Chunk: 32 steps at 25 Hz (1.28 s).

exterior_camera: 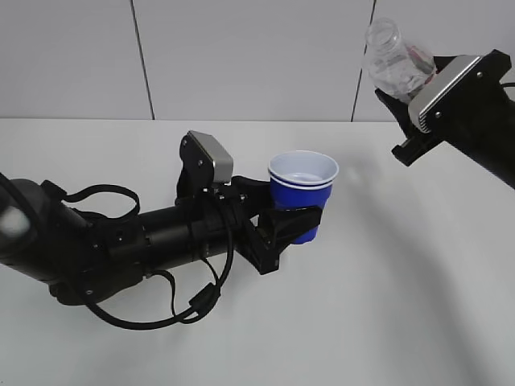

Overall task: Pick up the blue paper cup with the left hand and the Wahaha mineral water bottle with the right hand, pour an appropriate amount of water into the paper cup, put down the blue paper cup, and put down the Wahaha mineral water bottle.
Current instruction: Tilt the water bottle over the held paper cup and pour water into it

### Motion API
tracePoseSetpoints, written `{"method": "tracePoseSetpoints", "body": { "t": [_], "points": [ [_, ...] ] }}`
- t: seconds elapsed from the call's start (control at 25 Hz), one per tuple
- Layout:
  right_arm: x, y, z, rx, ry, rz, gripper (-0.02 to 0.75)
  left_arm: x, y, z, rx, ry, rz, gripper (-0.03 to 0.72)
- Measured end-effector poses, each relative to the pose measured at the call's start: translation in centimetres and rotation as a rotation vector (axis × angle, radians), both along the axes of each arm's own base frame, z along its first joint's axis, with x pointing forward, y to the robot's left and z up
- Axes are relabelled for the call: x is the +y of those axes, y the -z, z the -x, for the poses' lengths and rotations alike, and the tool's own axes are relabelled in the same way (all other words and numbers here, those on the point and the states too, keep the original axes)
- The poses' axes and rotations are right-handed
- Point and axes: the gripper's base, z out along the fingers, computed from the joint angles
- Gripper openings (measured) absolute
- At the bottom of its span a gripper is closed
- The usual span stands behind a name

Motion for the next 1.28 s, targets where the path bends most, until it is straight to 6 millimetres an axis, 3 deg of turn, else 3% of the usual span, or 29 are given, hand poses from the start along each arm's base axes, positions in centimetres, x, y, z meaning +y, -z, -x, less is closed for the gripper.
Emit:
{"method": "tracePoseSetpoints", "body": {
  "t": [0.44, 0.76, 1.28],
  "points": [
    [0.2, 0.1, 0.1, -0.023, -0.019, 0.069, 0.451, -2.0, 0.0, -1.1, -0.145, 0.035, -0.019, 0.442],
    [0.2, -0.7, -0.5, -0.069, -0.017, 0.114, 0.451, -1.8, 0.0, -1.8, -0.179, -0.033, -0.025, 0.442],
    [0.2, 1.1, -1.2, -0.091, -0.01, 0.286, 0.451, -1.8, 0.0, -1.9, -0.181, -0.04, -0.024, 0.428]
  ]
}}
